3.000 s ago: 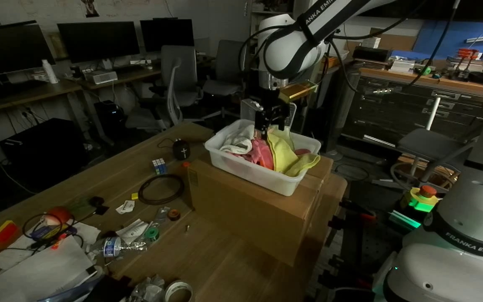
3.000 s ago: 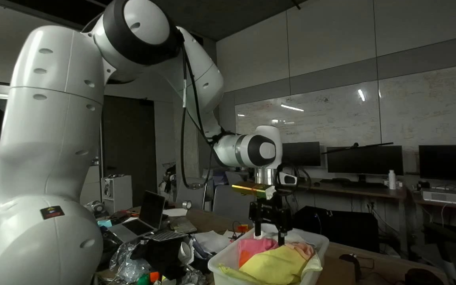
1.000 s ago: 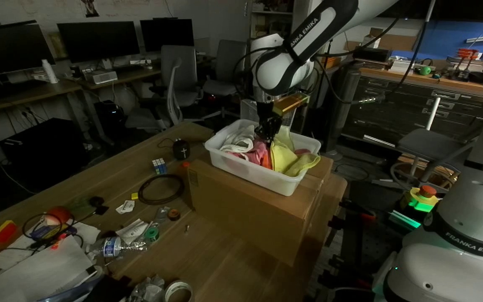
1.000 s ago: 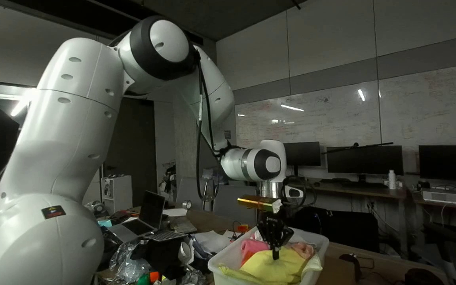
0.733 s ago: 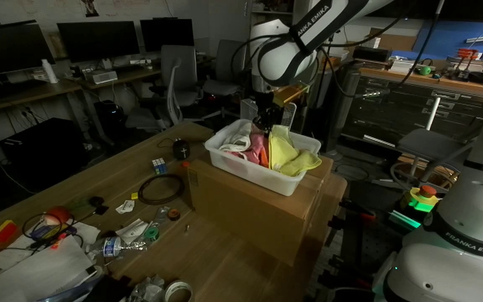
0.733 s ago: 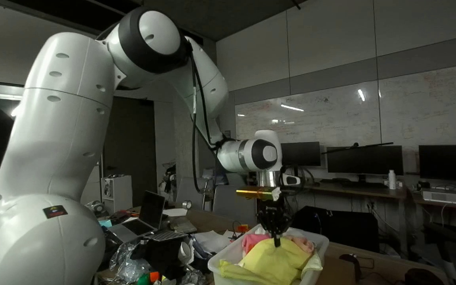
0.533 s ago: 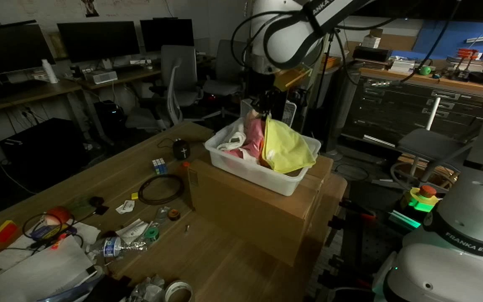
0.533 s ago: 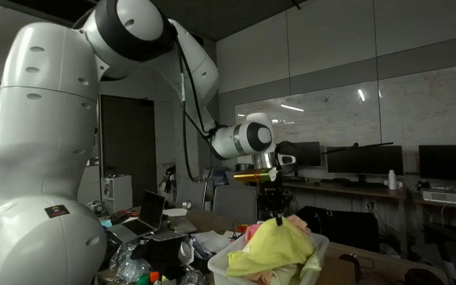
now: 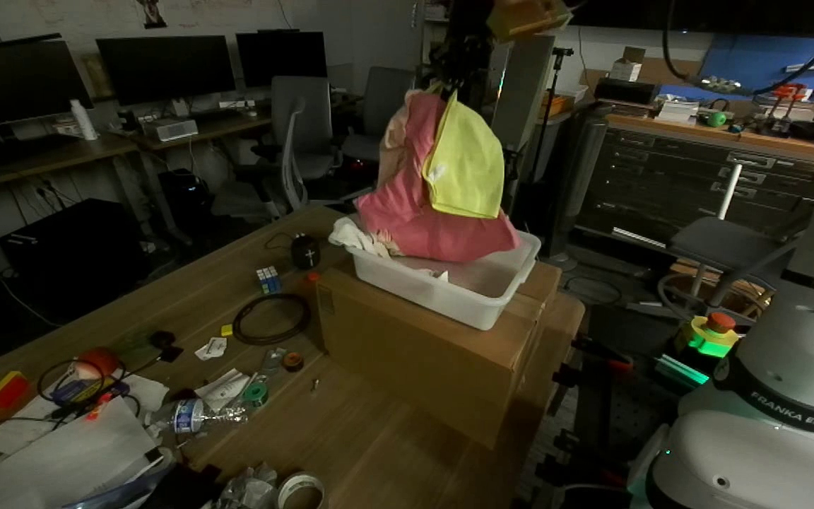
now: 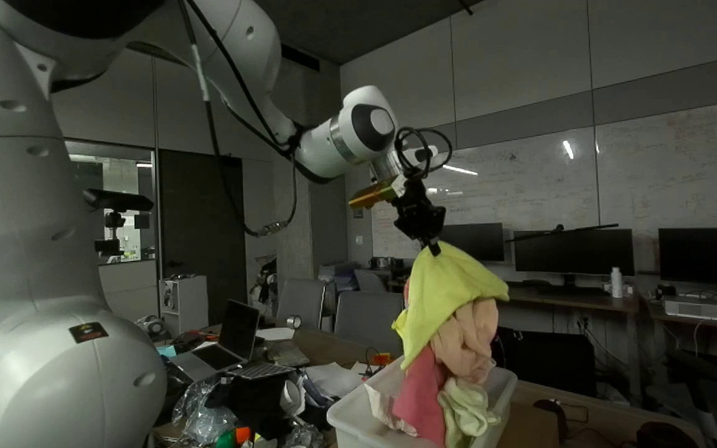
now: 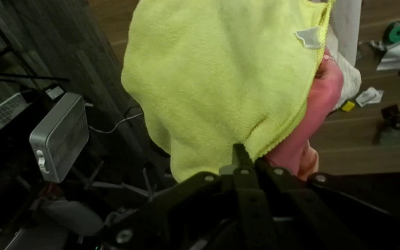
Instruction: Remove the things from the bowl and put them on the table
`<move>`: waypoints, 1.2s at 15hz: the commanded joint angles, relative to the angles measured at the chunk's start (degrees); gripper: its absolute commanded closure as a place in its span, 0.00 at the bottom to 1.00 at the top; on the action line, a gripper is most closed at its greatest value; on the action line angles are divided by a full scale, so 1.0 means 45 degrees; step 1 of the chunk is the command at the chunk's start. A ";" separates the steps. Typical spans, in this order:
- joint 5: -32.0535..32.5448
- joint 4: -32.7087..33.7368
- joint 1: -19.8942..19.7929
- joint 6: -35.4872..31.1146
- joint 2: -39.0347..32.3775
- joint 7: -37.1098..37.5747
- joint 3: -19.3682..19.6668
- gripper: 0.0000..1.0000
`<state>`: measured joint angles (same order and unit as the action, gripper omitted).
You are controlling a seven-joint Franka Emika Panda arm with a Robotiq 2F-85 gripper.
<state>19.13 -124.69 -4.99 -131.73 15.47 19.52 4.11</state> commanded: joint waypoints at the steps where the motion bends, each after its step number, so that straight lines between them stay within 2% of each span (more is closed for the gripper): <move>1: 0.0321 0.0050 -0.0606 0.0195 0.1596 0.0924 -0.0660 0.99; 7: 0.0164 0.0115 -0.1269 0.0079 0.2923 0.1541 -0.1329 0.99; 11: 0.0241 0.0343 -0.1484 0.0213 0.3181 0.1860 -0.1894 0.99; 14: -0.0076 0.0807 -0.0909 0.0817 0.2854 0.0913 -0.2302 0.99; 18: -0.0686 0.1858 0.0416 0.2663 0.1807 -0.0418 -0.3120 0.99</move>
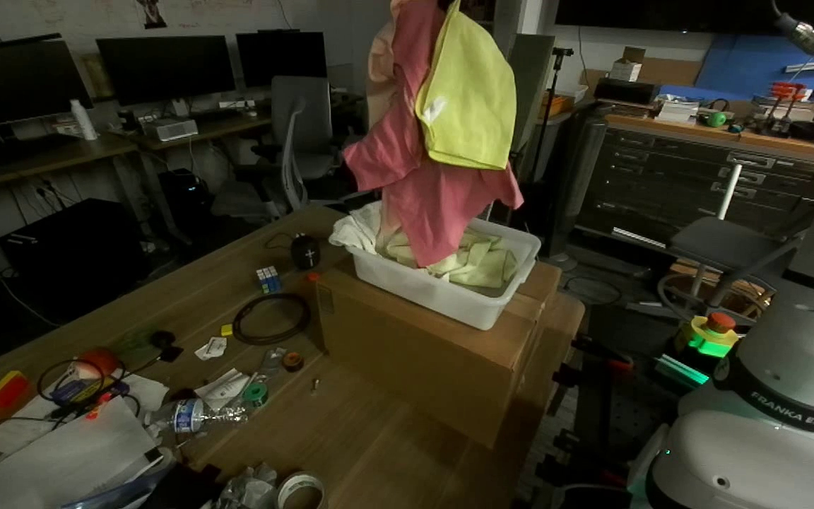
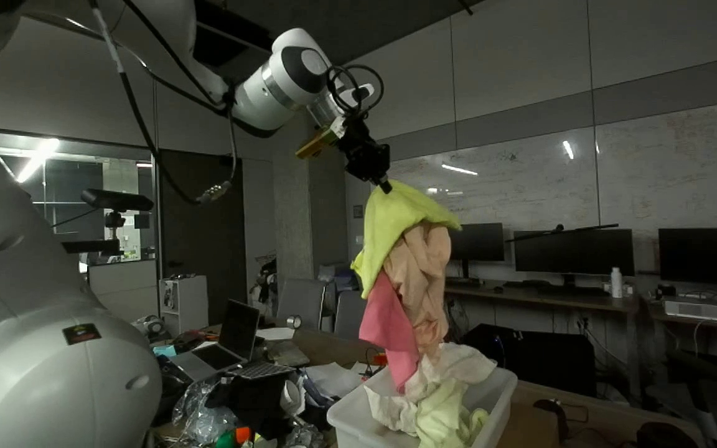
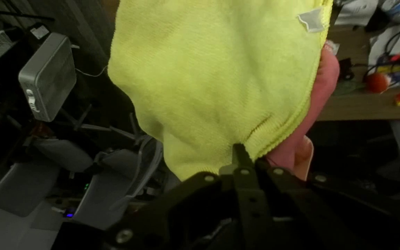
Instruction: Remove the things from the bowl and put them on the table
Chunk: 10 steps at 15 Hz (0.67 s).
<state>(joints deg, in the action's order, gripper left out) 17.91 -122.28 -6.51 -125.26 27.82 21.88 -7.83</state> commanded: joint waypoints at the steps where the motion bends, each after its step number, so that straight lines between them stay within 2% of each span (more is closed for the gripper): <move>1: -0.0477 0.1554 0.1050 0.1596 -0.1249 -0.1192 -0.0641 0.99; 3: -0.0737 0.2186 0.1706 0.2395 -0.1912 -0.1744 -0.0945 0.99; 7: -0.1877 0.3166 0.2887 0.2838 -0.3060 -0.3483 -0.0919 0.99; 10: -0.2323 0.3784 0.3247 0.3157 -0.3823 -0.4481 -0.0927 0.99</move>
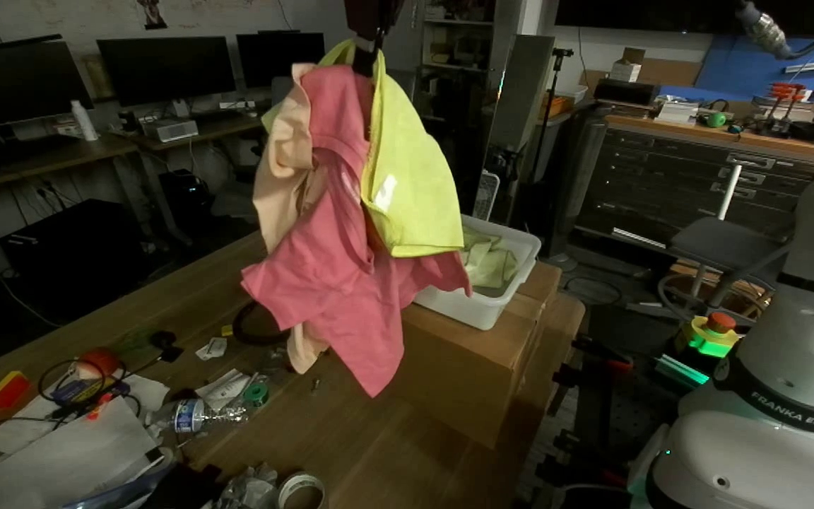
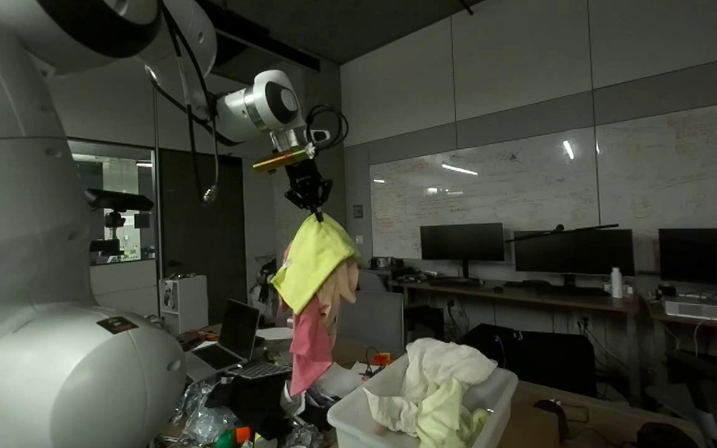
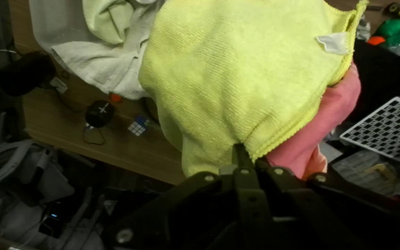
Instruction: Remove the things from the bowl and put them on the table
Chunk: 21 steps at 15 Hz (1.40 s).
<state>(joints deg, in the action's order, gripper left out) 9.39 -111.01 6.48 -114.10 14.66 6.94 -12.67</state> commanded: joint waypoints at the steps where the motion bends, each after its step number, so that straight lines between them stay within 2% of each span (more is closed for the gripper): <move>1: 0.0096 0.1412 0.0362 0.0930 -0.1144 -0.1251 0.0010 0.71; 3: 0.0891 0.1559 0.0436 0.1322 -0.1552 -0.1524 -0.0132 0.64; 7: 0.2672 0.1552 0.0536 0.1891 -0.2010 -0.1728 -0.0205 0.32; 11: 0.3632 0.1105 0.0224 0.1988 -0.2247 -0.1778 0.0327 0.03; 12: 0.3568 0.0928 0.0082 0.1763 -0.2266 -0.2069 0.0589 0.00; 14: 0.3271 0.0627 -0.0213 0.1322 -0.2343 -0.2856 0.1153 0.00; 21: 0.1889 -0.0553 -0.1534 -0.2097 -0.3378 -0.5875 0.2989 0.00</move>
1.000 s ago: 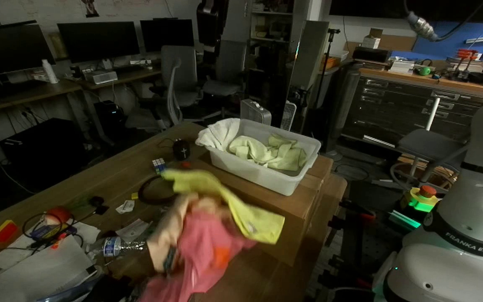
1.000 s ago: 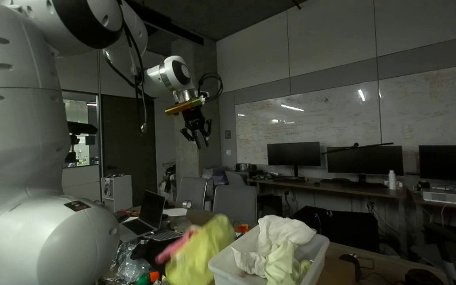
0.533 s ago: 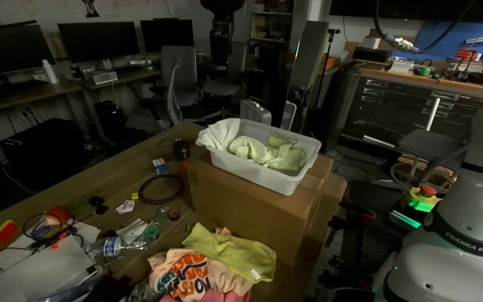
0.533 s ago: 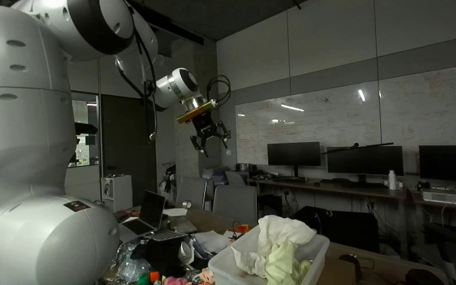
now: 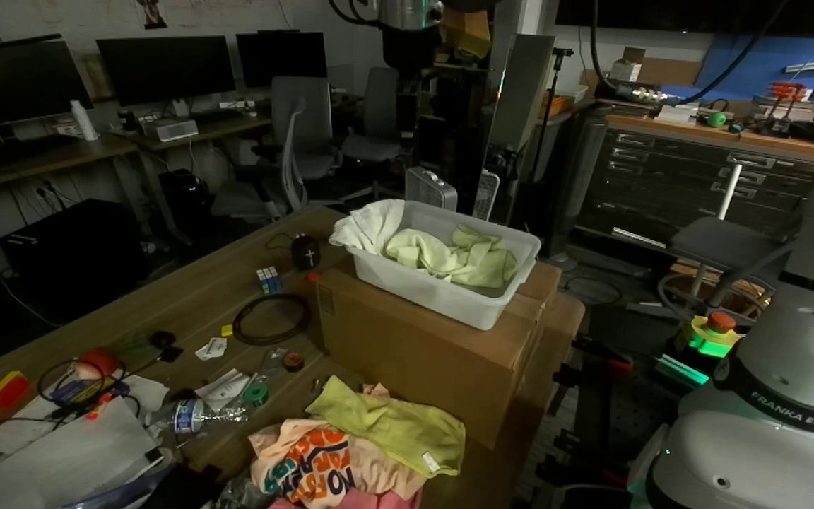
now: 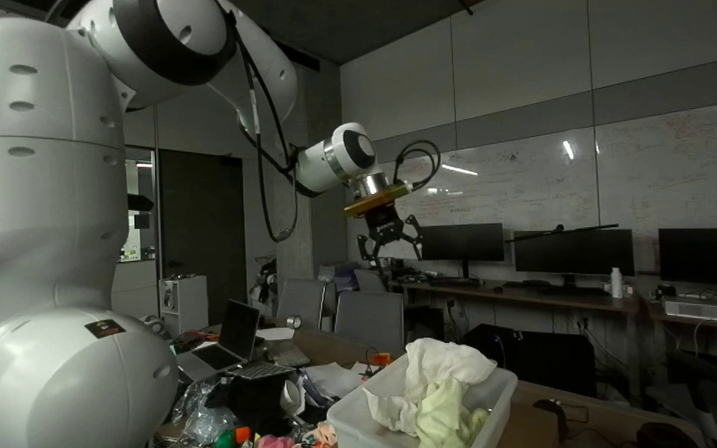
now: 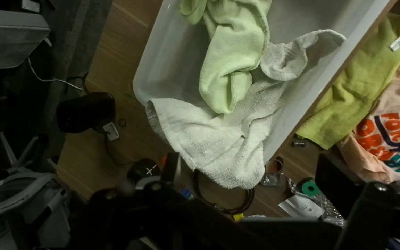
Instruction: Remove the things from the bowl and put them on the table
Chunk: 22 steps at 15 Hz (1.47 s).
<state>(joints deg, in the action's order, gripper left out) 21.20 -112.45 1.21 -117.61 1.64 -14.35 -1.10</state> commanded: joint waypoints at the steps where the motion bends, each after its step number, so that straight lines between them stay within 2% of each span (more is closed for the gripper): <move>1: -0.1066 -0.0318 -0.0504 -0.1753 -0.0756 -0.1634 0.0549 0.00; 4: -0.1977 -0.0447 -0.0858 -0.2838 -0.1646 -0.2737 0.0711 0.00; 8: -0.2565 -0.0455 -0.1195 -0.4564 -0.2842 -0.2932 0.0629 0.00; 13: -0.2150 -0.0343 -0.1351 -0.6248 -0.4153 -0.2476 0.0691 0.00; 22: -0.2229 -0.0085 -0.1824 -0.6967 -0.5594 -0.2432 0.0680 0.00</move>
<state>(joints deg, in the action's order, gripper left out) 10.98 -114.46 -6.32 -147.77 -21.49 -25.64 2.05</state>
